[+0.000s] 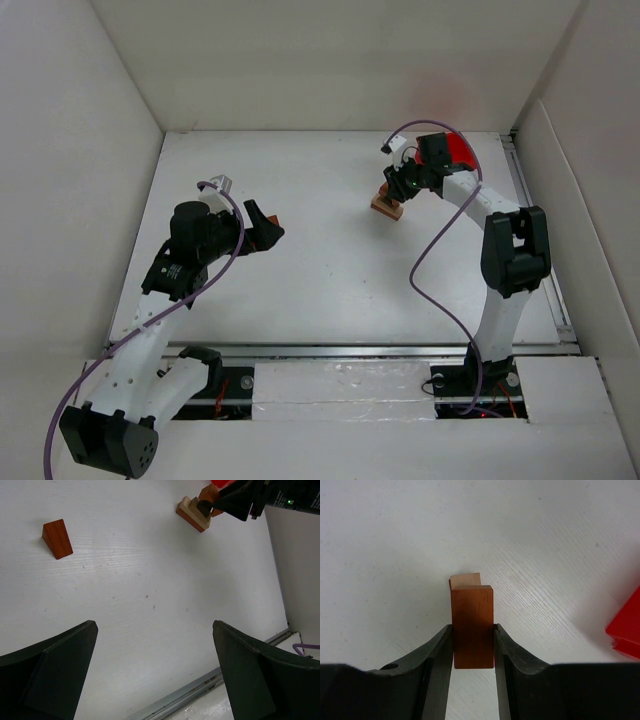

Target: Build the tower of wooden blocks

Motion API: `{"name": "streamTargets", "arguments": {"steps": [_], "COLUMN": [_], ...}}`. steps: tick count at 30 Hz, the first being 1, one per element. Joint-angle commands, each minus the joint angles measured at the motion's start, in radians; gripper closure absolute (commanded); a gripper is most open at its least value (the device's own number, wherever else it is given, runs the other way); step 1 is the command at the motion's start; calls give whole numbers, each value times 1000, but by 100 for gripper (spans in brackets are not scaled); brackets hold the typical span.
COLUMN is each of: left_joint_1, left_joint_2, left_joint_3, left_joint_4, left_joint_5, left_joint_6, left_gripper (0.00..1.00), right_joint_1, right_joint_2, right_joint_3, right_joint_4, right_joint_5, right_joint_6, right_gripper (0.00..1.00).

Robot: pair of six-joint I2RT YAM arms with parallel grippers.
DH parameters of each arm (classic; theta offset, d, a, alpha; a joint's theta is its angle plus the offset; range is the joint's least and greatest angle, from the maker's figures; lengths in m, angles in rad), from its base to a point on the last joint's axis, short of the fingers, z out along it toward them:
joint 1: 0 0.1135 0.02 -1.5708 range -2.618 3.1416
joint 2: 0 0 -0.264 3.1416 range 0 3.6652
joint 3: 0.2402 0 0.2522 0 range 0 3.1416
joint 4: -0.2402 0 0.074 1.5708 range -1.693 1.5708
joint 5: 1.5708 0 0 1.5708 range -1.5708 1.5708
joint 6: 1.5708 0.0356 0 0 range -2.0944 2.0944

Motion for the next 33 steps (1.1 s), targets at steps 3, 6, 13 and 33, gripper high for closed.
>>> {"name": "streamTargets", "arguments": {"steps": [3,6,13,33], "left_joint_1": [0,0,0,0], "left_joint_2": [-7,-6,-3,-3], "left_joint_3": [-8,-10,-10,-11], "left_joint_4": [19,19,16,16], "left_joint_5": [8,8,8,12], "left_joint_6": [15,15,18,19], "left_gripper": [1,1,1,1], "right_joint_1": [4,4,4,4], "right_joint_2": [2,2,11,34], "right_joint_3": [45,45,53,65], "right_joint_4": [-4,0,-11,-23], "right_joint_5": [18,15,12,0], "right_joint_6": [13,14,10,5], "right_gripper": [84,83,82,80]}}
